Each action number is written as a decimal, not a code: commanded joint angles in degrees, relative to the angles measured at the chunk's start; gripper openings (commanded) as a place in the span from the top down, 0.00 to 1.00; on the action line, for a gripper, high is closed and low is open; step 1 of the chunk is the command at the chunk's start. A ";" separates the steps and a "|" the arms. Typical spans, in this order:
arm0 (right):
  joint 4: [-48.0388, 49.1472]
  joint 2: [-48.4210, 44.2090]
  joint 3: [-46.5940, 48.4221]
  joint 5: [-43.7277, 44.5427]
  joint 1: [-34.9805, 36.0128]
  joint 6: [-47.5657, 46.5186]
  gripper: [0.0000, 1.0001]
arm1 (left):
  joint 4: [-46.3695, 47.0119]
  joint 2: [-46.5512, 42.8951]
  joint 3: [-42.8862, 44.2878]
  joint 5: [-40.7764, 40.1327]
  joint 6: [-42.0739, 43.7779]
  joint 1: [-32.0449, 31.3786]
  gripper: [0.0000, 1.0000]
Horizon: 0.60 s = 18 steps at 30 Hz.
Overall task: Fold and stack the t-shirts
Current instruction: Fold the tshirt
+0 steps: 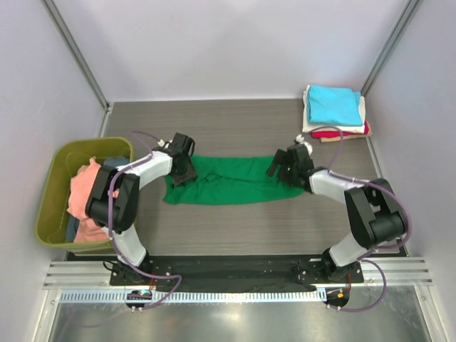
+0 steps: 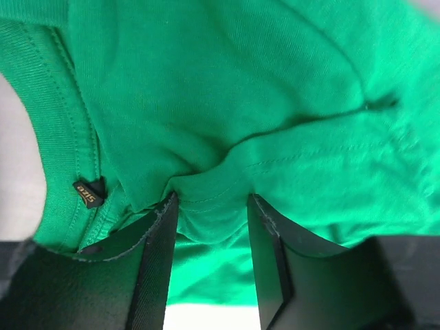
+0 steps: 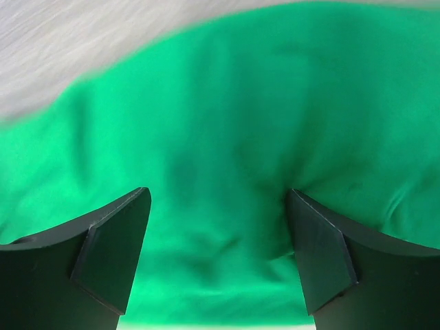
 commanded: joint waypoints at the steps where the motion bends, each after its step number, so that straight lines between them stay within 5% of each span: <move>1: -1.04 -2.53 -10.27 -7.79 9.32 11.79 0.14 | 7.59 9.43 4.37 -0.29 0.01 -0.08 0.55; 5: 3.63 -3.79 -12.93 -3.42 33.78 24.19 0.14 | 6.01 20.40 17.63 2.24 1.58 0.01 0.56; 8: -0.82 -1.33 -2.87 0.54 44.37 26.85 0.14 | 2.07 25.86 37.53 6.81 5.52 -0.69 0.58; 11: -8.55 -2.28 5.23 4.94 48.19 24.31 0.13 | -4.09 25.98 50.04 7.26 10.62 -1.92 0.58; 18: -22.10 -5.37 16.76 19.00 49.60 14.29 0.10 | -16.62 13.60 57.73 0.88 15.91 -2.19 0.46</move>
